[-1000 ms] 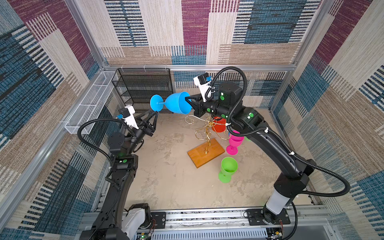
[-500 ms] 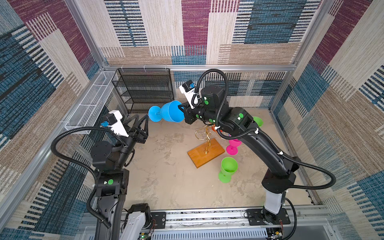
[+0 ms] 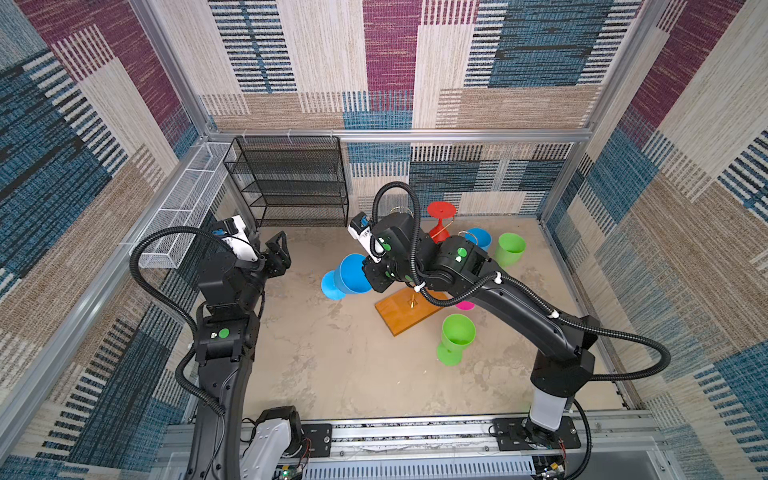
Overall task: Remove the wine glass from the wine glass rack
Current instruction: 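Carry the blue glass with the right gripper toward the open table area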
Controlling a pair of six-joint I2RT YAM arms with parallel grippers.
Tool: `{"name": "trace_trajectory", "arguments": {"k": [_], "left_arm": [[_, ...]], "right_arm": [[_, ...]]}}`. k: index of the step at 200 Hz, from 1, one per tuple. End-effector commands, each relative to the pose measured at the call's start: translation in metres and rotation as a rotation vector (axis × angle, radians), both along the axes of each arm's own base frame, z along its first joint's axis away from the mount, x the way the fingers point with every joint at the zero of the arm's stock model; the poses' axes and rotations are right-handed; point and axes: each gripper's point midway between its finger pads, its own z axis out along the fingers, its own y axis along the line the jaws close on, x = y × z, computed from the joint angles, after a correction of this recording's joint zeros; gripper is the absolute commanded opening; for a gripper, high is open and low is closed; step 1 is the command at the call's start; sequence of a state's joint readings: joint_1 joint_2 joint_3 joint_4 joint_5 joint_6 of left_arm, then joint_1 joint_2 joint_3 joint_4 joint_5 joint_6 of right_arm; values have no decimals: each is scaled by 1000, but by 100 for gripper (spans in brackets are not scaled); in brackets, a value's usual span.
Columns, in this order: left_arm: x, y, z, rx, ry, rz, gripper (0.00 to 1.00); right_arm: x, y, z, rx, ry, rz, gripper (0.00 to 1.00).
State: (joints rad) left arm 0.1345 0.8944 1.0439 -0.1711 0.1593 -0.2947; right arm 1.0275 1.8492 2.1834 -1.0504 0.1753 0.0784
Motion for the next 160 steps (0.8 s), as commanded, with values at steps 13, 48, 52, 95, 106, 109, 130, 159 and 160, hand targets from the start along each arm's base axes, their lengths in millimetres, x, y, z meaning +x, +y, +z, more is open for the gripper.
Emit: {"name": "trace_trajectory", "arguments": {"k": [13,48,52,95,106,109,130,159,160], "left_arm": [[6,26,3,65,-66,91,73],[7,29,-7,65,-61,97,74],[7,30,-8,64,-61,101,74],[4,31,-7,73,-65,112,75],[4,32,-5,75,-68,117,75],[4,32,-5,75,-68,115,75],[3,31,-1,68,-78,111,75],[3,30,3,55,-87,107,75],[3,30,2,55,-87,107,75]], "right_arm": [[-6,3,-39,-64,92,1,0],[-9,14,-68,-117,160,37,0],[-8,14,-71,-125,165,36,0],[-4,26,-78,-148,156,46,0],[-1,28,-70,-134,134,40,0],[0,28,-68,-131,128,38,0],[6,30,-37,-81,61,29,0],[8,31,-4,-30,4,36,0],[8,31,-3,-30,3,36,0]]}}
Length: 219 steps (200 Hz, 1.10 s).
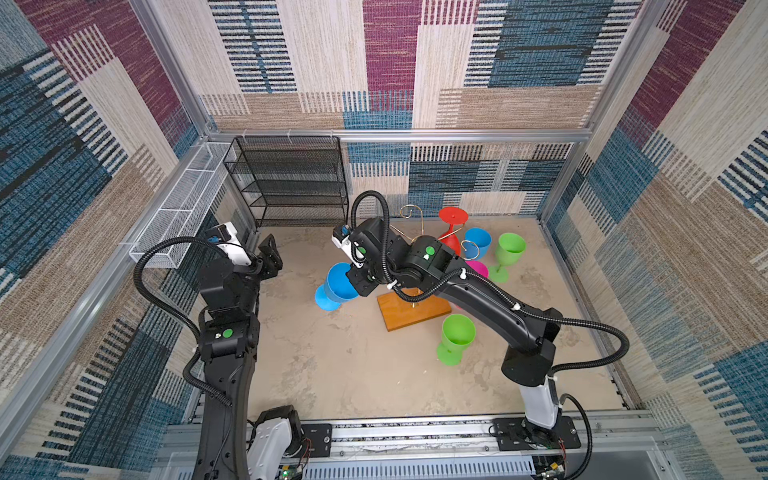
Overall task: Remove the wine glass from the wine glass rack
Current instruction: 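Carry the blue glass with the right gripper toward the open table area, then lower the blue glass upright onto the table with the right gripper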
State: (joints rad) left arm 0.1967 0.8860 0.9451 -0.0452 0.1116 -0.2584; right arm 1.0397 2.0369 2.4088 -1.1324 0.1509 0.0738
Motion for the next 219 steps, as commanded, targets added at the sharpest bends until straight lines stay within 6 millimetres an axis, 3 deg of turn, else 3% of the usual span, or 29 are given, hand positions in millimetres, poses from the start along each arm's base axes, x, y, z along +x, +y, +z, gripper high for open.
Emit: {"name": "trace_trajectory", "arguments": {"k": [1,30,138,219], "left_arm": [[-2,0,17,12,-53,-1,75],[-1,-2,18,6,-55,-8,75],[3,2,19,-12,-57,8,75],[10,8,12,-33,-35,29,76]], "right_arm": [[0,-4,16,4,-32,3,0],[-1,-5,12,-16,-29,10,0],[-41,18,3,-53,-40,113,0],[-58,19,-41,-150,26,146,0]]}}
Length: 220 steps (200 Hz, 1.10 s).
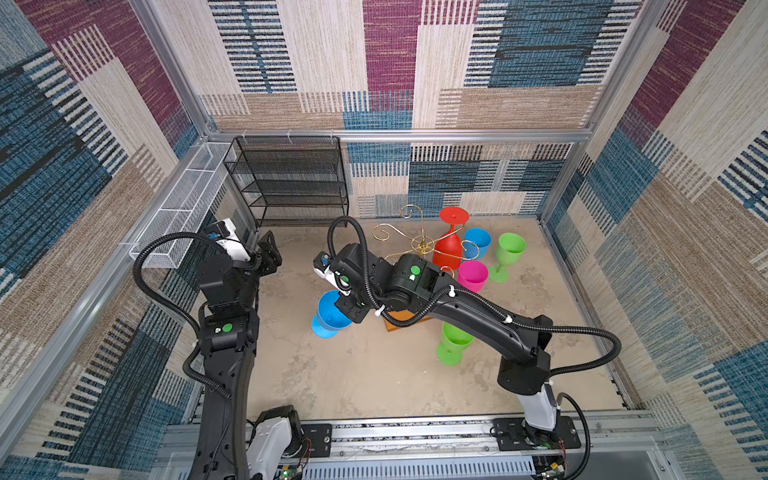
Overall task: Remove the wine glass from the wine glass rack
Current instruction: 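Lower the blue glass upright onto the table with the right gripper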
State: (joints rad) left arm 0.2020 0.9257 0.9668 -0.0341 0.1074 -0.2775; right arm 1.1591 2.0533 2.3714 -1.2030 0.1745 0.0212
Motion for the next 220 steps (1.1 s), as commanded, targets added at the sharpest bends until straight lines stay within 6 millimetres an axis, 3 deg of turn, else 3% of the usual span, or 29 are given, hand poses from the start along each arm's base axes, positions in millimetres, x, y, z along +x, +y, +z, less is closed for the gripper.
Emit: {"name": "trace_trajectory", "arguments": {"k": [1,55,137,177,220], "left_arm": [[1,4,12,-13,-40,18,76],[1,4,11,-15,-44,16,76],[1,4,11,-10,-42,17,77],[1,4,9,-9,-40,16,77],[1,3,7,-9,-37,13,77]], "right_arm": [[-3,1,-9,-12,14,4,0],[-6,7,-50,-87,72,19,0],[-5,9,-93,-193,108,30,0],[-3,10,-107,-217,116,32,0],[0,10,-119,-242,116,29,7]]}}
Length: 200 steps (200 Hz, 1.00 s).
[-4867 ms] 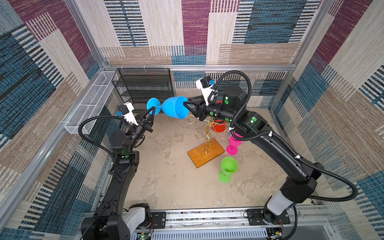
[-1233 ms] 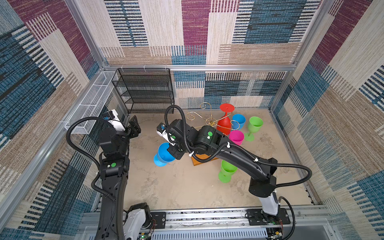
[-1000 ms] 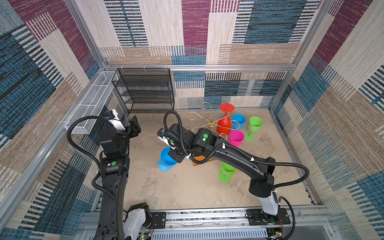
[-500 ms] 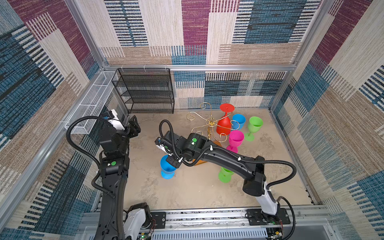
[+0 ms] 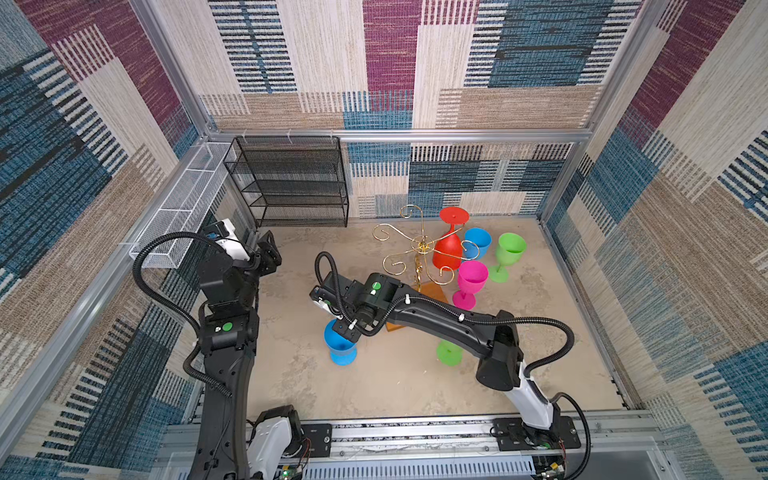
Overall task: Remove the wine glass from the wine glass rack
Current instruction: 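Lower the blue glass upright onto the table with the right gripper, then open the right gripper and lift it off the blue glass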
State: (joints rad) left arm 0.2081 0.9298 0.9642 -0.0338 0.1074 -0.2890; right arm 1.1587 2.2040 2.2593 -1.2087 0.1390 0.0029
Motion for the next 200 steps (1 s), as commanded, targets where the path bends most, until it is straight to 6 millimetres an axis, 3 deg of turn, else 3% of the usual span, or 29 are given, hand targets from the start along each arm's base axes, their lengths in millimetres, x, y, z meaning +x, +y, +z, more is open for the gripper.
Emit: {"name": "trace_trajectory", "arguments": {"k": [1,45,75,111,131,167,200], "left_arm": [[0,1,10,3,-43,7,77],[0,1,9,4,-42,4,77],[0,1,9,5,-42,5,77],[0,1,9,3,-43,5,78],[0,1,9,-4,-44,3,78],[0,0,10,-6,-46,2,78],[1,-1,11,-18,-50,-7,78]], "right_arm": [[3,2,-3,-1,-13,-4,7],[4,6,-1,11,-17,-1,16],[5,10,8,37,-25,-2,28],[8,16,35,107,-51,-4,42],[8,21,53,160,-62,-2,46],[0,33,102,326,-64,28,46],[-5,38,179,527,-135,75,51]]}}
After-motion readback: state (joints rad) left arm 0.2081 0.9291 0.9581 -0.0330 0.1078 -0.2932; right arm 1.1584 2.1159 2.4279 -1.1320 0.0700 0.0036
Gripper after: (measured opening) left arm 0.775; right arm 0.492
